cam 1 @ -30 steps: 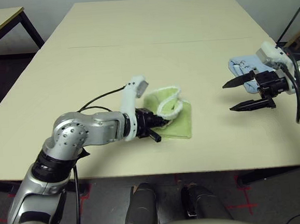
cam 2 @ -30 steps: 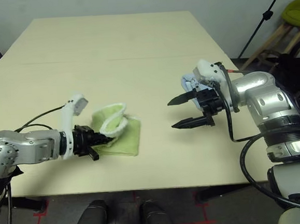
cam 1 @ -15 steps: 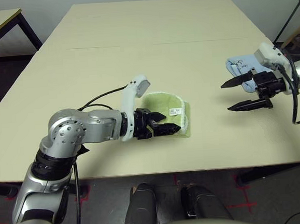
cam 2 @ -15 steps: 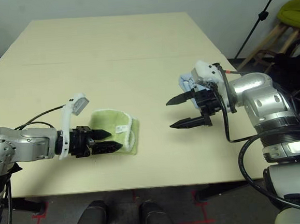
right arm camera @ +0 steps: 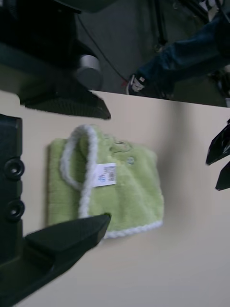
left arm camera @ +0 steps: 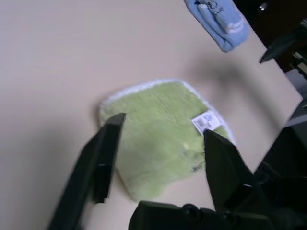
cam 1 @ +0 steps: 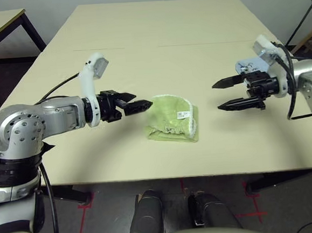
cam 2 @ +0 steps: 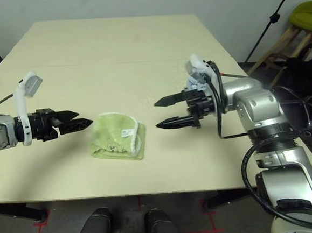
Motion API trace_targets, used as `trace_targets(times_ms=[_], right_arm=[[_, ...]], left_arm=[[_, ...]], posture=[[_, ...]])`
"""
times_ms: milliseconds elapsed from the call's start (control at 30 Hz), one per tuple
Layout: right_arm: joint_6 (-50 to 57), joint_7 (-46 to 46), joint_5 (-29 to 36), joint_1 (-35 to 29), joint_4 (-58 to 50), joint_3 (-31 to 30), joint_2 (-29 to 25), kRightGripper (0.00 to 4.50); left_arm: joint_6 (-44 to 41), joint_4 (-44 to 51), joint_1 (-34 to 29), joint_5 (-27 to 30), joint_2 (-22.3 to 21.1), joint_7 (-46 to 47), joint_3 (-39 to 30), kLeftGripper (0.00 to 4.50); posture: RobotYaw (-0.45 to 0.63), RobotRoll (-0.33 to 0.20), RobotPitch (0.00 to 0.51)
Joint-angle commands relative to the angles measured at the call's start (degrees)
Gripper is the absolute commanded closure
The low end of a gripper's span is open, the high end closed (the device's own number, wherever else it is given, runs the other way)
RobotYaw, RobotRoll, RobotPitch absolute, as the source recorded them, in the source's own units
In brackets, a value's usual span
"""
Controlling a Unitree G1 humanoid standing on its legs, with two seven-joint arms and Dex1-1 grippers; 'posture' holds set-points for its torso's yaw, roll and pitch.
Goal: Fold the towel and set it aside.
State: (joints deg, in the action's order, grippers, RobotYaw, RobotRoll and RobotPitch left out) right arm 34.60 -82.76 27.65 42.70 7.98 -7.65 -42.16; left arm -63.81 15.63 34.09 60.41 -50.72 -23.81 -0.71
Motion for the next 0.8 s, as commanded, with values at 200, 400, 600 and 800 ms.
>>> trace_targets(times_ms=[200, 400, 600, 800], right_arm=[[0.44, 5.30, 0.35, -3.77, -4.70, -0.32, 4.89, 3.81], [0.54, 6.85, 0.29, -6.38, -7.87, -1.79, 7.58, 4.46], [-1.35, 9.27, -1.63, -10.35, -9.93, -4.28, 10.18, 4.46], [-5.21, 10.84, -5.33, -12.11, -7.26, -7.17, 12.26, 4.46]], left_arm=[[9.48, -2.50, 1.90, -15.94, 0.30, -13.25, 8.07, 4.24], [10.98, -1.16, 1.33, -19.26, 3.44, -17.63, 8.82, 4.50], [8.62, 0.92, -2.24, -21.35, 4.28, -19.30, 10.85, 4.50], [9.31, -0.15, -5.26, -24.61, 6.77, -19.50, 12.34, 4.50]], posture=[[0.18, 0.000, 0.176], [0.17, 0.000, 0.167], [0.17, 0.000, 0.147], [0.18, 0.000, 0.140]])
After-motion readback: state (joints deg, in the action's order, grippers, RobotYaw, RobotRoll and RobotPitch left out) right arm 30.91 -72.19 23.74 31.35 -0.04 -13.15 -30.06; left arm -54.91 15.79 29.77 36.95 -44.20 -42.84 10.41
